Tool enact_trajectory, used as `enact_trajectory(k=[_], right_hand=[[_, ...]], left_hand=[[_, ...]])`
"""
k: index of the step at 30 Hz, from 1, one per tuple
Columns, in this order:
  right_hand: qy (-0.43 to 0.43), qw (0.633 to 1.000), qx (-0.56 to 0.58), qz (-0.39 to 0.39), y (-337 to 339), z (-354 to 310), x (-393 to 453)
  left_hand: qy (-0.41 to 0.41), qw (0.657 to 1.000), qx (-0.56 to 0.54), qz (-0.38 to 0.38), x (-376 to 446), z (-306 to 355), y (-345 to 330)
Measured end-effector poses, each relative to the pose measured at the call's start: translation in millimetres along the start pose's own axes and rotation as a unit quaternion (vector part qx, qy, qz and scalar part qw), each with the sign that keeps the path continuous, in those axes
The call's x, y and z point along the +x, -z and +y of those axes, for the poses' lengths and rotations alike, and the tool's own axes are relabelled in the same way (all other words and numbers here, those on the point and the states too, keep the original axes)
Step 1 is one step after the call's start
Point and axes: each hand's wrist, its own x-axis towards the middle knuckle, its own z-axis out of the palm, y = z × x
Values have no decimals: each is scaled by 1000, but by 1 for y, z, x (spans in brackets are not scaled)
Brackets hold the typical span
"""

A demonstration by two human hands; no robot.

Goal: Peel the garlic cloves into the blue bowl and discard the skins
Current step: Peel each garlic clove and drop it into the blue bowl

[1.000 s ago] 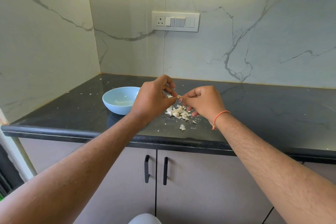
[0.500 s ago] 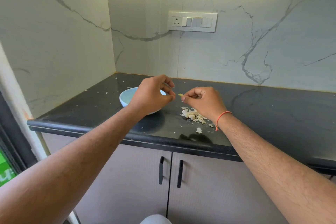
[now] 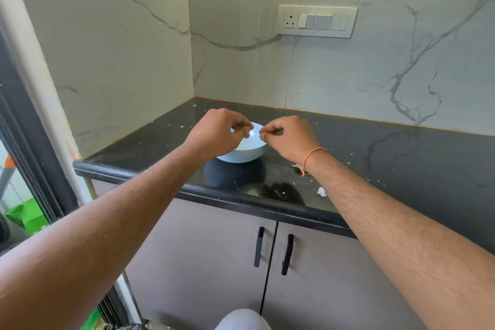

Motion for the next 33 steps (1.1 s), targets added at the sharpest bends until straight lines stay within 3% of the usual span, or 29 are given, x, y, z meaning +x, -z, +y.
enact_trajectory(k=[4, 9, 13, 16, 23, 33], right_hand=[[-6, 999, -37, -15, 29, 19, -19], [-38, 975, -192, -101, 70, 48, -48], [-37, 960, -243, -134, 82, 68, -69], [-26, 971, -212, -108, 79, 86, -76], [-31, 990, -125, -50, 69, 112, -68], [-7, 999, 5, 43, 66, 121, -72]], left_hand=[[-42, 998, 51, 14, -3, 22, -16], [-199, 969, 148, -15, -9, 62, -51], [-208, 961, 158, -86, -8, 83, -85], [-170, 969, 106, -145, -3, 87, -104], [-156, 979, 28, -132, 14, 76, -122], [-173, 978, -112, -28, 22, 62, -136]])
